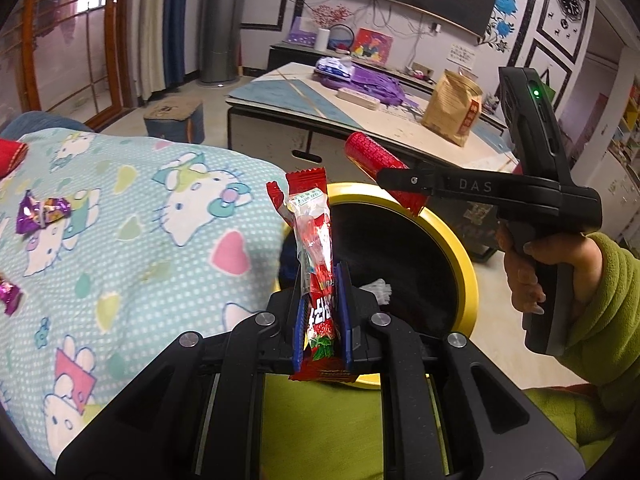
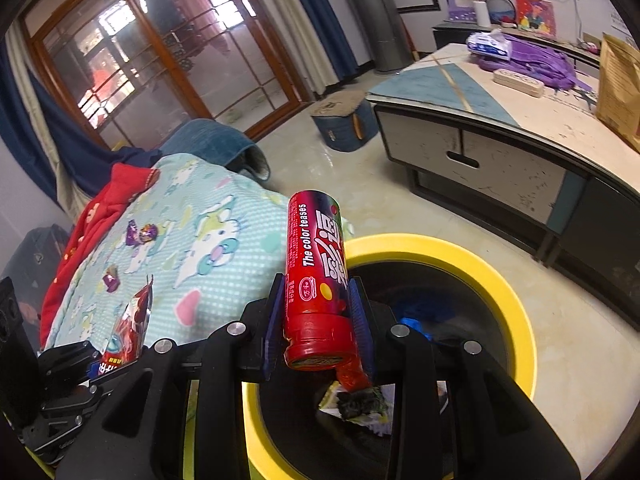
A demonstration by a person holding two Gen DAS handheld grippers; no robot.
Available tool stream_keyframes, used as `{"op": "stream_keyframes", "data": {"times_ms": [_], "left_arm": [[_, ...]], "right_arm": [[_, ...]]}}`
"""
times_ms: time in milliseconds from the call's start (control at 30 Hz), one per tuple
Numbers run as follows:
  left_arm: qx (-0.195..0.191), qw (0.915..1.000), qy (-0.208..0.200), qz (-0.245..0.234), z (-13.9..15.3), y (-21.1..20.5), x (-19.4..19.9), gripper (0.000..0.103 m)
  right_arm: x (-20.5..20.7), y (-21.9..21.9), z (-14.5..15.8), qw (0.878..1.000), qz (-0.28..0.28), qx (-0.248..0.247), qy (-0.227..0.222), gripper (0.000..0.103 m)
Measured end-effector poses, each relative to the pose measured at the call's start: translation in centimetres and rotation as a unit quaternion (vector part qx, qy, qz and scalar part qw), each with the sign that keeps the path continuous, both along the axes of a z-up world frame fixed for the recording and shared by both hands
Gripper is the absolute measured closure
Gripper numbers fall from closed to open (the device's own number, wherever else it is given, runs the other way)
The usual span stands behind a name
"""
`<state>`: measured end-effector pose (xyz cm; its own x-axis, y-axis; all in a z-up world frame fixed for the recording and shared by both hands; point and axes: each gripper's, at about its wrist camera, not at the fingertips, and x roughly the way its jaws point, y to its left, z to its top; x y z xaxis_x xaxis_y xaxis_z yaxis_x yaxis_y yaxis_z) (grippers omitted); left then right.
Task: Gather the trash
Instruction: 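Carry the red candy stick and red tube in both tools over the yellow bin, then open the left tool over the bin while the right tool releases the red tube, then move both tools back over the purple wrappers on the bed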
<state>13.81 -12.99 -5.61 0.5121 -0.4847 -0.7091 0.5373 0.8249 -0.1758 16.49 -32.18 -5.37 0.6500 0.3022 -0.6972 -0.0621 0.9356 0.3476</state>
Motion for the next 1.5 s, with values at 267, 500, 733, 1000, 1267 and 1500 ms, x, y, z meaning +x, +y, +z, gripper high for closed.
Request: {"op": "stream_keyframes", "data": {"times_ms": [267, 500, 733, 1000, 1267, 1500], "left_arm": [[0.007, 0.9997, 0.008, -0.021, -0.8, -1.8, -0.1, 0.094], [0.013, 0.9991, 0.023, -0.034, -1.8, -3.0, 0.1, 0.094], [0.021, 0.9977, 0.04, -0.05, -2.8, -4.6, 0.8, 0.094], [0.03, 0.9971, 0.039, -0.058, -3.5, -5.9, 1.5, 0.064], [-0.001, 0.9999, 0.01, 0.003, -1.7, -2.6, 1.8, 0.012], [-0.005, 0.995, -0.047, 0.088, 1.0, 1.4, 2.0, 0.011]], "right_arm": [[-0.4, -1.5, -0.9, 1.0, -0.015, 0.001, 0.02, 0.073], [-0.7, -2.8, -2.1, 0.998, -0.032, 0.004, 0.048, 0.072], [-0.8, -3.9, -2.9, 0.997, -0.045, 0.025, 0.065, 0.071], [-0.8, -5.7, -2.7, 0.994, -0.079, 0.051, 0.06, 0.055], [-0.7, -3.8, -0.5, 0.997, -0.073, 0.013, 0.01, 0.048], [-1.0, 0.4, 2.7, 0.996, -0.025, -0.037, -0.072, 0.039]]}}
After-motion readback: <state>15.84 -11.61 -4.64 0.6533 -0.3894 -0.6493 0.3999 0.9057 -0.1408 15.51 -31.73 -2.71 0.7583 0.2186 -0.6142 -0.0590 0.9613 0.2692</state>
